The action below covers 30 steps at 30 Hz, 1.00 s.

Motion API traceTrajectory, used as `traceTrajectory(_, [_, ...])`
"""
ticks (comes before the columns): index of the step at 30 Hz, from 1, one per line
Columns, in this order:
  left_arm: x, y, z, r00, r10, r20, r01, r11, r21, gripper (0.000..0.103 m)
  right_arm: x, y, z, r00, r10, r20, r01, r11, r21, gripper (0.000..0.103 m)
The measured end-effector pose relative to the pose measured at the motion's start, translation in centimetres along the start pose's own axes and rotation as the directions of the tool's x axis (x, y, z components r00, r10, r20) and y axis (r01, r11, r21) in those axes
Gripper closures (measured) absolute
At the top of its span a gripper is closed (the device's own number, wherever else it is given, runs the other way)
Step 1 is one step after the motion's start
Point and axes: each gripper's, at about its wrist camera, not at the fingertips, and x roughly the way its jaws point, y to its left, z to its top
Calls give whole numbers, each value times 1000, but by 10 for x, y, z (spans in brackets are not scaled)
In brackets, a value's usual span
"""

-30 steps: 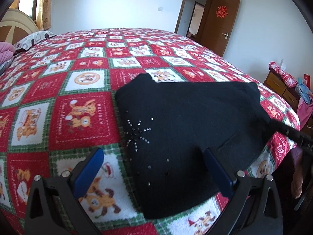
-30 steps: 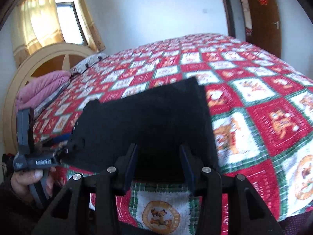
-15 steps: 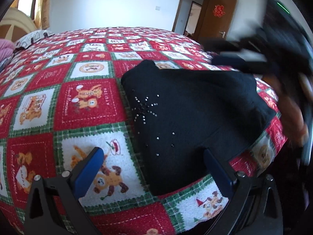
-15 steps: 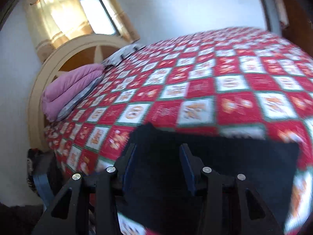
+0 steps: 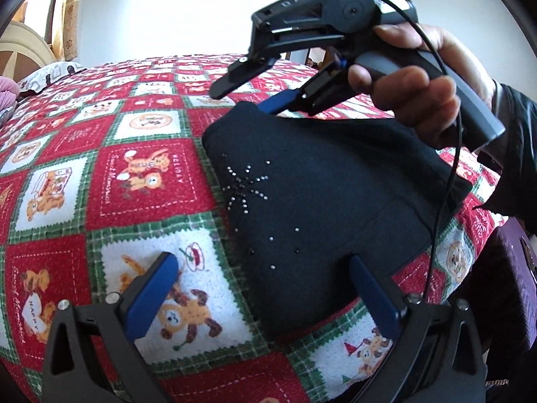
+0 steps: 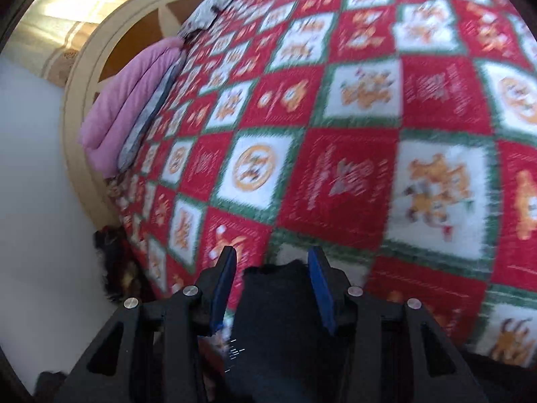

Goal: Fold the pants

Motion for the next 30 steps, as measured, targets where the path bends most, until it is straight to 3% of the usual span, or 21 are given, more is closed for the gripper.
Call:
traceTrajectory(3, [1, 0, 0, 1000, 2, 4, -2, 1000, 4, 0, 12, 1, 0, 997, 36, -71, -35, 999, 18, 57])
traceTrajectory(5, [2, 0, 0, 1000, 1, 7, -2, 1000, 7, 0, 18, 3, 0, 996, 12, -86, -11, 1000, 13, 72])
traceTrajectory(6, [2, 0, 0, 1000, 1, 9, -1, 1000, 8, 0, 19, 4, 1, 996, 6, -84, -5, 1000, 13, 88])
traceTrajectory(7, [2, 0, -1, 1000, 1, 12, -1, 1000, 9, 0, 20, 5, 1, 997, 5, -80, -4, 1000, 11, 92])
traceTrajectory(13, [0, -2, -4, 1000, 11, 21, -11, 1000, 15, 0, 15, 21, -2, 995, -96, 3, 96, 993, -73, 97])
traceTrajectory(16, [-1, -3, -5, 1000, 17, 25, -18, 1000, 16, 0, 10, 21, 1, 978, -196, 74, 202, 976, -86, 98])
traceTrajectory(18, [0, -4, -5, 1000, 18, 25, -19, 1000, 16, 0, 17, 10, 3, 965, -252, 71, 257, 964, -62, 98])
traceTrajectory(20, [0, -4, -5, 999, 19, 26, -19, 1000, 17, 0, 23, 2, 3, 967, -247, 63, 250, 967, -43, 98])
traceTrajectory(24, [-1, -4, -5, 999, 12, 30, -12, 1000, 15, 0, 22, 0, -1, 982, -178, 57, 182, 981, -63, 92])
traceTrajectory(27, [-4, -1, -3, 1000, 1, 26, -1, 1000, 9, 0, 0, -2, -10, 977, -180, 113, 183, 983, -17, 47])
traceTrajectory(30, [-11, 2, -1, 999, 8, 33, -7, 1000, -18, 0, -38, -5, -32, 957, -190, 222, 191, 981, 16, 47])
